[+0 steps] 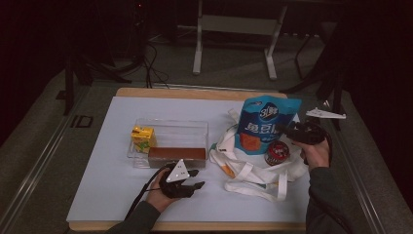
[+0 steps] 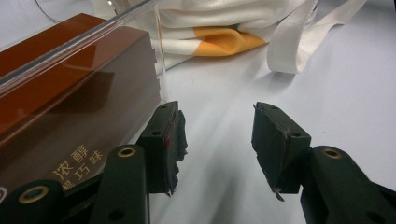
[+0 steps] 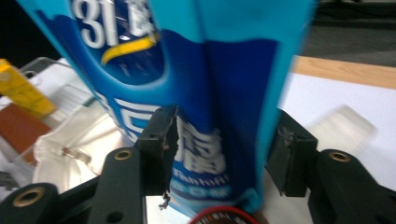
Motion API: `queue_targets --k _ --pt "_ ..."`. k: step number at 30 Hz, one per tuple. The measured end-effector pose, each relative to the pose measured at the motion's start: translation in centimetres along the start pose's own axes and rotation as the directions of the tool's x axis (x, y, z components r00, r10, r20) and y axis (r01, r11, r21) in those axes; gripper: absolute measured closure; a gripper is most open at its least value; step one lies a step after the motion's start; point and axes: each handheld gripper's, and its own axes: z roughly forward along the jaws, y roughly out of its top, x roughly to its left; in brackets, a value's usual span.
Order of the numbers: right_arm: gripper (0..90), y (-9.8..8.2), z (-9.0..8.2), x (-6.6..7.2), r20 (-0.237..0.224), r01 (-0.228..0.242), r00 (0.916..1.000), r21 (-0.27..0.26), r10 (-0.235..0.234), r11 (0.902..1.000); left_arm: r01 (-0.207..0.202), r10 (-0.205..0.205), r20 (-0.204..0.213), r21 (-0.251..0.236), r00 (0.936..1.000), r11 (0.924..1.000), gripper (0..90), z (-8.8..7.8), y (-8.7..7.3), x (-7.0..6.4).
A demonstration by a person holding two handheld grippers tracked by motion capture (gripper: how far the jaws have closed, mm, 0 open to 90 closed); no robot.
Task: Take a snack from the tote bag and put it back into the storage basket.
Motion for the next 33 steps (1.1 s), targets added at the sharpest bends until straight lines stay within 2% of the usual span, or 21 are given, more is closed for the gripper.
queue_targets --k 5,9,11,13,15,17,20,24,33 --pt "48.6 0.2 0.9 -0.1 -0.031 0.020 0.9993 0.000 -0.020 0.9998 -0.002 0.002 0.005 0.005 1.0000 1.0000 51.1 0.1 0.0 0.0" --pt "54.7 0.4 1.2 0.4 -0.078 0.046 0.9958 -0.013 -0.047 0.9989 -0.005 0.005 0.005 0.011 1.0000 0.9999 50.8 0.1 0.0 0.0" --pt "60.9 0.4 1.4 0.7 -0.107 0.066 0.9920 -0.014 -0.067 0.9977 -0.006 0.006 0.006 0.013 1.0000 0.9999 50.8 0.1 0.1 0.0" --pt "64.0 0.5 1.5 0.7 -0.123 0.065 0.9901 -0.016 -0.067 0.9977 -0.007 0.007 0.006 0.015 1.0000 0.9999 50.7 0.2 0.1 -0.1" --pt "67.9 0.5 1.6 0.7 -0.125 0.068 0.9897 -0.018 -0.070 0.9975 -0.008 0.008 0.005 0.016 1.0000 0.9998 50.6 0.2 0.1 -0.1" --pt "69.6 0.5 1.6 1.0 -0.110 0.097 0.9888 -0.034 -0.100 0.9947 -0.009 0.009 0.004 0.016 0.9999 0.9998 50.5 0.2 0.1 -0.1" --pt "75.1 0.5 1.5 1.7 -0.129 0.129 0.9823 -0.058 -0.136 0.9899 -0.013 0.013 0.005 0.022 0.9999 0.9997 50.3 0.2 0.1 -0.1" --pt "82.5 0.9 1.8 2.0 -0.116 0.134 0.9837 -0.032 -0.137 0.9904 -0.019 0.019 0.004 0.027 0.9998 0.9995 50.1 0.2 0.1 -0.1" --pt "88.4 1.5 2.0 2.6 -0.093 0.150 0.9841 -0.028 -0.151 0.9884 -0.020 0.020 0.007 0.028 0.9998 0.9994 50.0 0.2 0.1 -0.1"
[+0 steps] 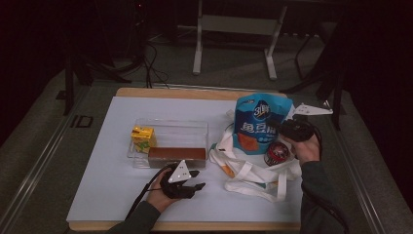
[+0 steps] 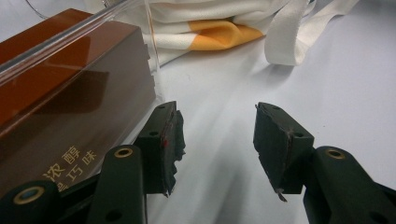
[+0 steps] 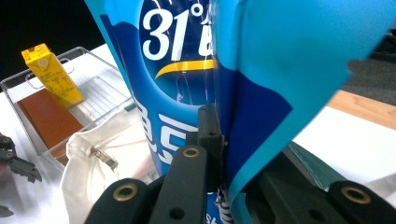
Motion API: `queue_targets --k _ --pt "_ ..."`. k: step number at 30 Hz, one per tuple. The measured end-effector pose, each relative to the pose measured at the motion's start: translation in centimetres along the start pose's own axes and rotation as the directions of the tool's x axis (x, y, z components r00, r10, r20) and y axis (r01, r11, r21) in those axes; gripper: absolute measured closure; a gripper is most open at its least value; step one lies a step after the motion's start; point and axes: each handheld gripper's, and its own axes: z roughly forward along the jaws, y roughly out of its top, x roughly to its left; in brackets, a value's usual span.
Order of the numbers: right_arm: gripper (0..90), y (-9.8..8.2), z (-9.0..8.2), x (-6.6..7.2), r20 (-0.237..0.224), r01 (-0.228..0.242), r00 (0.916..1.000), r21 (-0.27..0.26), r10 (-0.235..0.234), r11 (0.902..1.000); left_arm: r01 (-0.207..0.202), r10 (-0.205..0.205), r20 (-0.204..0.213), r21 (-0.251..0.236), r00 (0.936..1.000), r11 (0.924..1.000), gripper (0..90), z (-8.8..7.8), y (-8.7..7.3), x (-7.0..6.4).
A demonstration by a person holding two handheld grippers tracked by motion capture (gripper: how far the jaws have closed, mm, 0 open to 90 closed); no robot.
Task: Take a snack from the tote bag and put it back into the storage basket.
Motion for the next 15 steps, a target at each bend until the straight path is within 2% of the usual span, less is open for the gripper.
queue_targets --k 10,15 --pt "89.0 0.9 -0.3 0.5 -0.009 0.007 0.9999 -0.028 -0.007 0.9996 0.000 0.000 0.000 0.001 1.0000 1.0000 49.7 0.0 0.0 0.0" --pt "89.0 1.5 -0.8 0.6 -0.015 -0.008 0.9999 -0.056 0.007 0.9984 -0.002 0.002 -0.001 0.002 1.0000 1.0000 49.6 0.0 0.0 0.0"
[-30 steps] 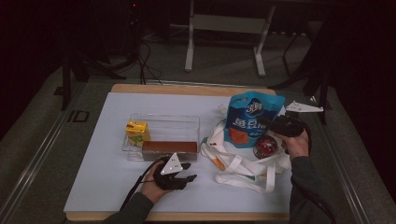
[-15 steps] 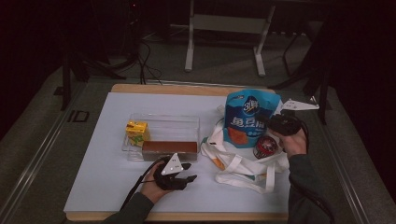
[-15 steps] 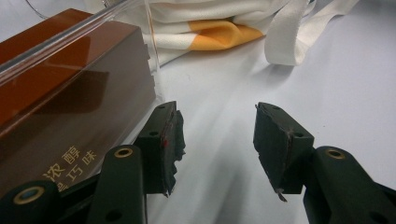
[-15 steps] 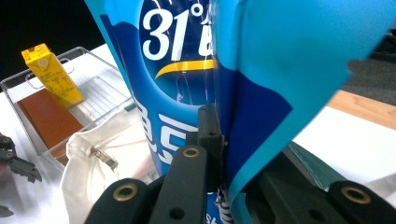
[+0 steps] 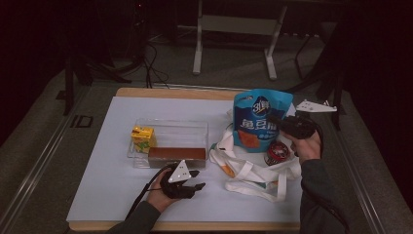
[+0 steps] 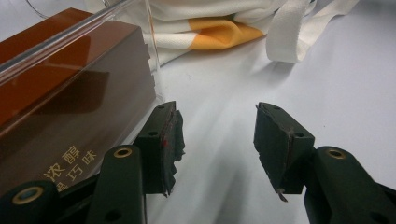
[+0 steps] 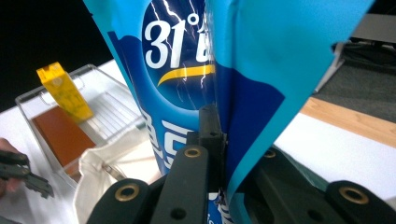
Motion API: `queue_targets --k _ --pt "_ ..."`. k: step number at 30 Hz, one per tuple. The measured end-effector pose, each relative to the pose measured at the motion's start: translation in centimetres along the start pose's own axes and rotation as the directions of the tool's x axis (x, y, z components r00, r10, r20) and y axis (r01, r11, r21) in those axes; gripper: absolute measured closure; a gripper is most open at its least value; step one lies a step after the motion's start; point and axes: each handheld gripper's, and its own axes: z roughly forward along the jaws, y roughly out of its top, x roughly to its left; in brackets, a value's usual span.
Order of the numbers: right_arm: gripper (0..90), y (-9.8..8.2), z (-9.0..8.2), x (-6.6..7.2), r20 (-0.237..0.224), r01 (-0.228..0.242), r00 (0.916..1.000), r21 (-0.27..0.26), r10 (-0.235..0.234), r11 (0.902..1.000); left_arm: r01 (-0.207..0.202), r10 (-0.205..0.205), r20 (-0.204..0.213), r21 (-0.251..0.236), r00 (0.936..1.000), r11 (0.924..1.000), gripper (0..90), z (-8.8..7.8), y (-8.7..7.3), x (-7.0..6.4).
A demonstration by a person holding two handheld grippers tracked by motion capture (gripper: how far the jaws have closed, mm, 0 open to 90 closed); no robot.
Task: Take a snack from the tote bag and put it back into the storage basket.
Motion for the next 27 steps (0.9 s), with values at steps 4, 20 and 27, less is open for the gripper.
queue_targets --k 4,20,27 --pt "89.1 0.9 -0.5 0.2 -0.012 0.000 0.9999 -0.029 0.000 0.9996 0.004 -0.004 0.002 -0.001 1.0000 1.0000 49.2 0.0 0.0 0.0" --pt "89.0 3.7 -2.2 1.1 0.006 -0.018 0.9998 -0.087 0.018 0.9961 0.002 -0.002 0.004 -0.002 1.0000 1.0000 49.2 0.0 0.0 0.0" --pt "89.0 3.7 -2.6 1.0 0.010 -0.028 0.9995 -0.084 0.029 0.9961 0.001 -0.001 0.004 -0.002 1.0000 1.0000 49.2 0.0 0.0 0.0"
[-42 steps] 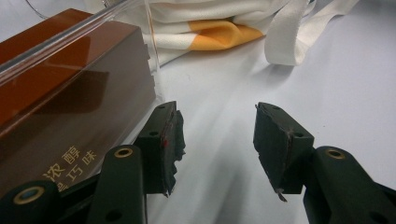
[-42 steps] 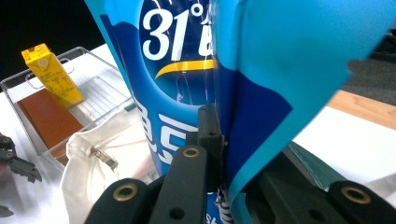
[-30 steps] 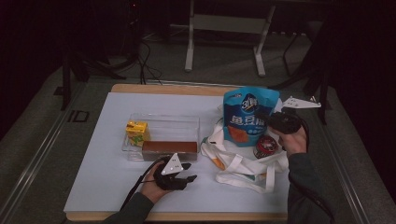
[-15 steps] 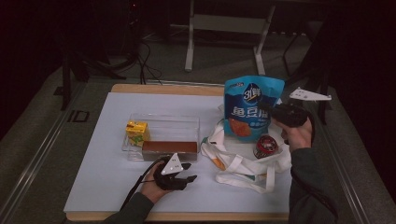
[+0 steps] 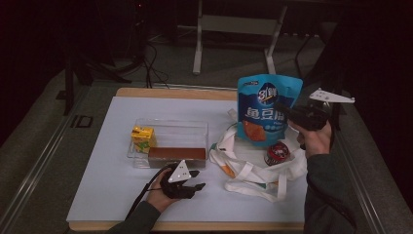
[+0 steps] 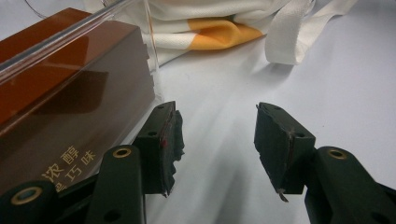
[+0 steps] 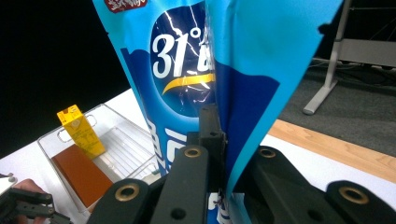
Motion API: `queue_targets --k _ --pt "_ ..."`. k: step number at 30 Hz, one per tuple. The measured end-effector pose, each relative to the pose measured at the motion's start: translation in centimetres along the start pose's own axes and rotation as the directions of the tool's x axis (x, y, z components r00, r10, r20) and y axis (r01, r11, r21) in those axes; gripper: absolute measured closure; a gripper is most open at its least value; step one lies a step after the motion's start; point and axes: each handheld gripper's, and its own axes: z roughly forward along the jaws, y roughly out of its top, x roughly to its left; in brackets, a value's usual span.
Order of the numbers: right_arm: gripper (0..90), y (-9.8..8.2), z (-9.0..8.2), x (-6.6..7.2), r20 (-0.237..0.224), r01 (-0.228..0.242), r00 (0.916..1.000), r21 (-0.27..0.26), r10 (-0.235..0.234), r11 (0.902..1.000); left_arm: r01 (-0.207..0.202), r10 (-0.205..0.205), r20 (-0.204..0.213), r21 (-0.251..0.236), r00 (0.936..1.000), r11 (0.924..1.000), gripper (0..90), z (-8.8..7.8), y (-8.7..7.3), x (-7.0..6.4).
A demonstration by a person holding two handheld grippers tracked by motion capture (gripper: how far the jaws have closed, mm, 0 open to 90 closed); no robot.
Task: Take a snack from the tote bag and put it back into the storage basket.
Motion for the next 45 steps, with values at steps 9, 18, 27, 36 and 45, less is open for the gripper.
queue_targets --k 9,18,27,36,45 --pt "89.1 0.0 -0.3 0.0 -0.008 -0.016 0.9998 0.001 0.016 0.9999 0.002 -0.002 0.000 0.001 1.0000 1.0000 49.2 0.0 0.0 0.0" --pt "89.0 0.2 -0.4 0.3 -0.004 -0.010 0.9999 0.016 0.010 0.9998 0.005 -0.005 0.000 0.001 1.0000 1.0000 49.3 0.0 0.0 0.0" --pt "88.9 0.3 -0.2 0.4 -0.010 -0.028 0.9996 0.018 0.028 0.9995 0.003 -0.003 0.001 0.002 1.0000 1.0000 49.3 0.0 0.0 0.0" --pt "88.8 0.6 -0.1 0.7 -0.017 -0.040 0.9990 0.026 0.041 0.9988 0.002 -0.002 0.001 0.004 1.0000 1.0000 49.3 0.0 0.0 0.0" --pt "88.9 1.4 0.2 1.3 -0.036 -0.039 0.9986 0.016 0.040 0.9991 0.004 -0.004 0.001 0.005 1.0000 1.0000 49.4 0.0 0.0 0.0"
